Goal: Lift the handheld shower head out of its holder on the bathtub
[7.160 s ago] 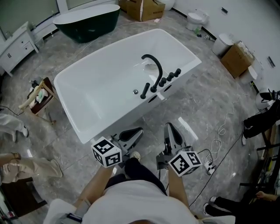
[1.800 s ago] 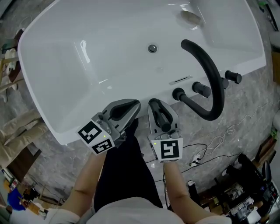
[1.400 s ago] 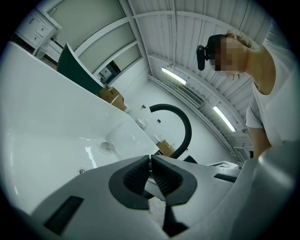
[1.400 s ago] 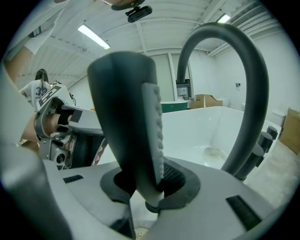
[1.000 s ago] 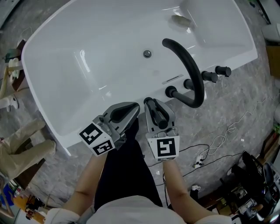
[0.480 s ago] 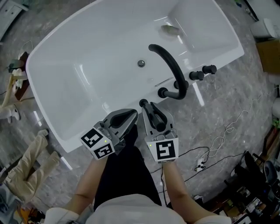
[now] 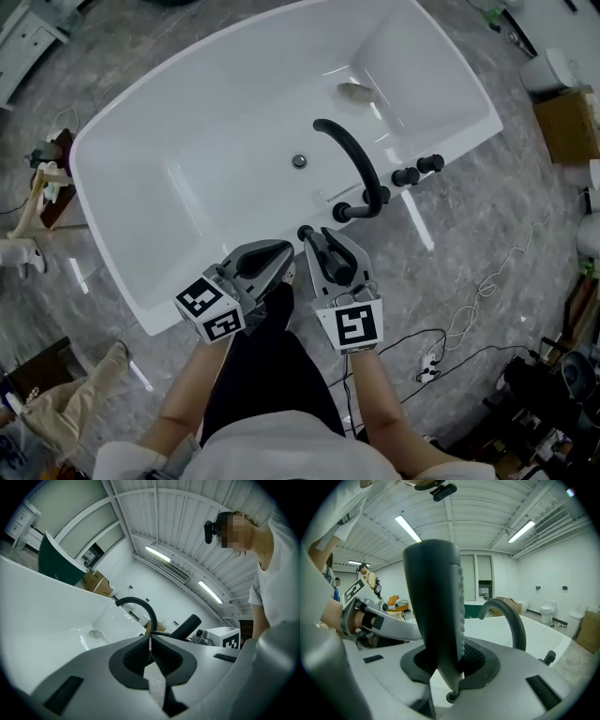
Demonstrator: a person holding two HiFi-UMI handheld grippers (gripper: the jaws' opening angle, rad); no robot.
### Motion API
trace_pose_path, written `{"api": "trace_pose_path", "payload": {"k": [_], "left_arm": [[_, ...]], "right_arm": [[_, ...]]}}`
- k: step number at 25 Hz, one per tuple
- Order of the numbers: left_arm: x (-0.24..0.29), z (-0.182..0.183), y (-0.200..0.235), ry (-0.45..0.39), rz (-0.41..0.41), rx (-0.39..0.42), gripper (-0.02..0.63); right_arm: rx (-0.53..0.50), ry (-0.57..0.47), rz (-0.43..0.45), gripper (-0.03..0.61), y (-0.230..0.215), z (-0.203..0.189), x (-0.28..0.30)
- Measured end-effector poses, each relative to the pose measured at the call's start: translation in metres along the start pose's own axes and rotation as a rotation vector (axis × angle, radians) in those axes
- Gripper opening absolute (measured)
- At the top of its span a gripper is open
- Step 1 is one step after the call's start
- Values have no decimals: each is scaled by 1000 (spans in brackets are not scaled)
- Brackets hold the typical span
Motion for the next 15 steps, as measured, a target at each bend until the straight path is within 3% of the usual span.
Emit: {"api": "trace_pose_path", "payload": {"k": [15], "left_arm": [[-11, 18, -18, -1, -53, 42, 20]], "right_arm": [[-27, -44, -25, 106, 15, 35, -21]]}}
Point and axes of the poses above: the fingertips, and each gripper's own axes: x forward along the fingers, y to its left, z out of its top, the point moved 8 cm from there along -x, backward along the fingers, and after that the axes turned 4 degrees about z, right-handed, at the moved point
